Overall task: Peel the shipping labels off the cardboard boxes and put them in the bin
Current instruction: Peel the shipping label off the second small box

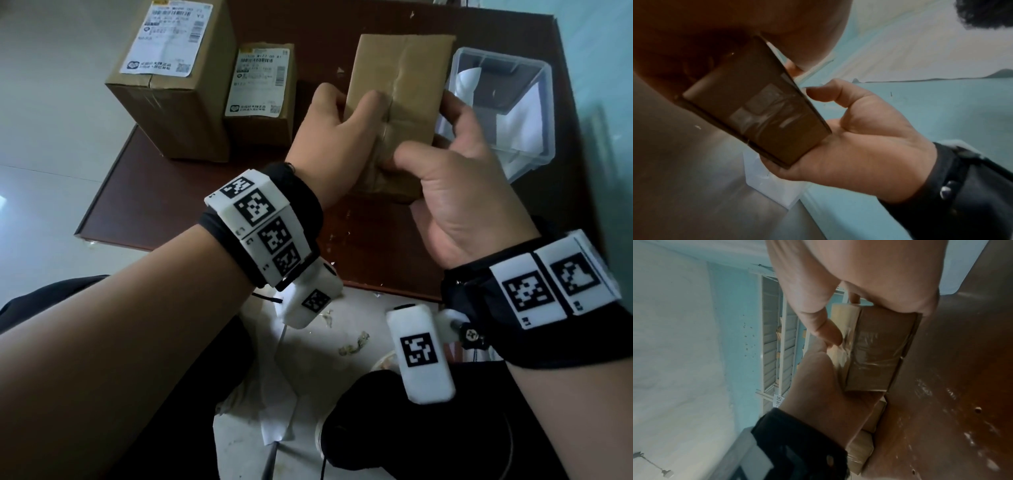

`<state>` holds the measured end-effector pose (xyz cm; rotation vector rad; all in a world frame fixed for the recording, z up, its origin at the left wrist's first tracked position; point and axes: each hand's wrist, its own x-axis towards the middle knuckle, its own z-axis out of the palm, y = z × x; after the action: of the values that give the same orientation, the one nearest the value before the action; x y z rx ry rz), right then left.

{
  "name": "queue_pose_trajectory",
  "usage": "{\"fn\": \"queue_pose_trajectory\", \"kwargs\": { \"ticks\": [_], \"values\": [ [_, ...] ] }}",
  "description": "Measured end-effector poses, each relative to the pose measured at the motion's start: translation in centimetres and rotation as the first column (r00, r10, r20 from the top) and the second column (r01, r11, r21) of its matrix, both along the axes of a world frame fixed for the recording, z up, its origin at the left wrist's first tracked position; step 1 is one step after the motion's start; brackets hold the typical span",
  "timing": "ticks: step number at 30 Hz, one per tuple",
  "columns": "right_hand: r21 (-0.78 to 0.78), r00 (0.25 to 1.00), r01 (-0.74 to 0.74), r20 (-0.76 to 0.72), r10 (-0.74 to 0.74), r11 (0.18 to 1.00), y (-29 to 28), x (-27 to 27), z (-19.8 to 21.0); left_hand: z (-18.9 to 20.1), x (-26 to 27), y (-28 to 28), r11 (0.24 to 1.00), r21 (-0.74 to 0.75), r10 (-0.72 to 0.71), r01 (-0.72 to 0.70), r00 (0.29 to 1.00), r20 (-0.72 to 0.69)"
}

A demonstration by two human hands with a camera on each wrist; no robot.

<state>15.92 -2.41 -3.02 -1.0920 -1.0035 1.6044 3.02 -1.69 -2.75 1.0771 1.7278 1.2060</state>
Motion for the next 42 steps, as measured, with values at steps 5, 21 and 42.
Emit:
{"fn": "queue_pose_trajectory", "kwargs": {
  "ticks": [5,21,42],
  "values": [
    [0.038,0.994,0.099,0.041,-0.101,0.994,0.2,0.3,0.1,0.5,0.0,-0.1,0.987,-0.020,-0.149,0.158,0.962,0.228],
    [-0.002,0.983,0.147,0.108,-0.146,0.989,1.0,-0.1,-0.5,0.6,-1.1,0.2,0.936,-0.039,-0.325,0.350,0.902,0.286],
    [0.012,0.998,0.061,0.018,-0.062,0.998,1.5,-1.1,-1.8,0.0,-0.8,0.3,0.993,-0.072,-0.082,0.094,0.985,0.155]
  ]
}}
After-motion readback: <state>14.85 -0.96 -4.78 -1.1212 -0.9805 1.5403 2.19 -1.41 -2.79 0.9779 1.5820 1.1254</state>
